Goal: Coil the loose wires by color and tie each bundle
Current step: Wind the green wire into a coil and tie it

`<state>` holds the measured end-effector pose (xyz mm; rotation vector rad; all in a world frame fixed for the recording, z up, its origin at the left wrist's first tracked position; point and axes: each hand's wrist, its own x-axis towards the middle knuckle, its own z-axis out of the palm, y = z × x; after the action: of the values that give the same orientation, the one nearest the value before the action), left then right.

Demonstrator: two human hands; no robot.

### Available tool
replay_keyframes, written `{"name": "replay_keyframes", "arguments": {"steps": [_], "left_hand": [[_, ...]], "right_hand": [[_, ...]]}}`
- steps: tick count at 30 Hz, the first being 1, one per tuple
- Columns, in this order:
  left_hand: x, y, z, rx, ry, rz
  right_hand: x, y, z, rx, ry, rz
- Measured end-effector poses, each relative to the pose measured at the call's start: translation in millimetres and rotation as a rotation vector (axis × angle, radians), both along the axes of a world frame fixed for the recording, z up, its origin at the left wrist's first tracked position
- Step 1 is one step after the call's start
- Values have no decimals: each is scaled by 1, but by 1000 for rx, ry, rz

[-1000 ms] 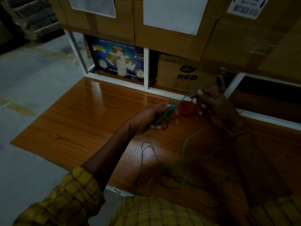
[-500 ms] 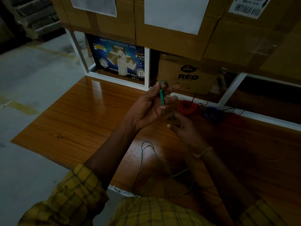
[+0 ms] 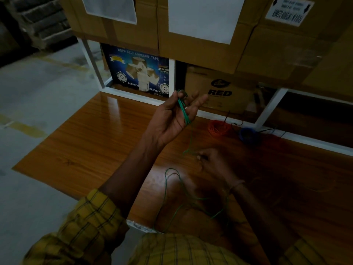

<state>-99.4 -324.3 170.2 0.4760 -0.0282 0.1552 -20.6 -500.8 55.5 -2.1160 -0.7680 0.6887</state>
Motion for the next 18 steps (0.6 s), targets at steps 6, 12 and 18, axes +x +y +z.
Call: {"name": "replay_keyframes", "arguments": {"steps": [6,12,18], "left_hand": [[-1,1,7,33,-6,-123],[-4,0,4,309,137,-217],[-8,-9,3,285,99,-236]], "right_hand": [[7,-2,-5,-246,-195,102],[5,-4,11,-27,-127,-2],[10,-5,21,82,-31,-16]]}}
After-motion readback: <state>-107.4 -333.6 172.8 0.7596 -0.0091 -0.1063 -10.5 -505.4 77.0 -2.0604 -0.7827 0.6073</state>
